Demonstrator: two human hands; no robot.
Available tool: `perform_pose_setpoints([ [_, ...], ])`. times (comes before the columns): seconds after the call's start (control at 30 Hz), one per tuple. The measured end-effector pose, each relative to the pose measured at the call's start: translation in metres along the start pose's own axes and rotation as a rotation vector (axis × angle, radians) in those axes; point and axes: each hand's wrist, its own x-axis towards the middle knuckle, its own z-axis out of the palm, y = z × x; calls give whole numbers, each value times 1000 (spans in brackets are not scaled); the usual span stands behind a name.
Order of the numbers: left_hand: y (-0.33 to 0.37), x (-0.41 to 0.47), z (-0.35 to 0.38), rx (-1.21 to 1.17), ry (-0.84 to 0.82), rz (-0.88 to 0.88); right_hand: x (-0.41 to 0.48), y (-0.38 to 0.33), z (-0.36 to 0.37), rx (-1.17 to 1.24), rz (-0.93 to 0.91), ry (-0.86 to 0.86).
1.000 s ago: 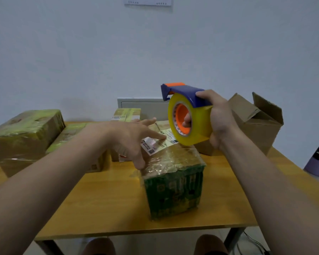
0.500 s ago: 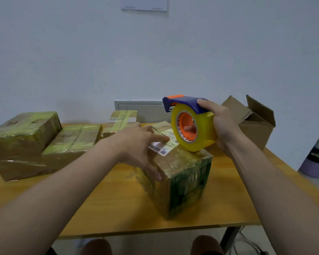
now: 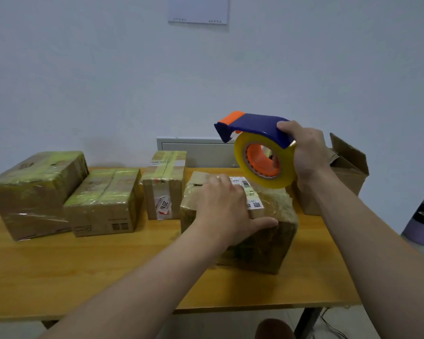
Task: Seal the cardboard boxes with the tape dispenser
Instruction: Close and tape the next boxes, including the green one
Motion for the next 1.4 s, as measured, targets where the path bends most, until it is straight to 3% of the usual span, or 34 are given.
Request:
perform_pose_setpoints([
  [0.23,-26,-9,14,-254,56,16,23,14,4,-37,184,-231],
  [0.33,-59,-12,24,-539,86,63,29,24,-3,54,213,-249],
  [0.4,-85,-12,31,-720,70,-9,30,25,-7,103,233,-287],
  [0.53,-101,-15,43,-794,-91,-26,33,23,-7,70,229,-351],
  [0.73,-77,-27,50,-614,38,-105,37,14,-4,13,286,-518],
  [0.87,-73,-31,45,-615,66,-99,37,12,2,-21,345,-569],
  [0.97,-92,-23,41,-1006,77,-167,38,13,2,-26,360,-566],
  [1.03,-109,-10,35,-1397,97,-322,37,16,1,-13,360,-545],
  [1.1,-123,5,29,-1610,23,-452,36,17,1,-3,359,-527],
  [1.27,-125,27,14,-1870,-340,-544,37,15,2,-51,341,-576],
  [1.4,-121,34,14,-2048,-419,-564,43,14,7,-86,298,-631],
])
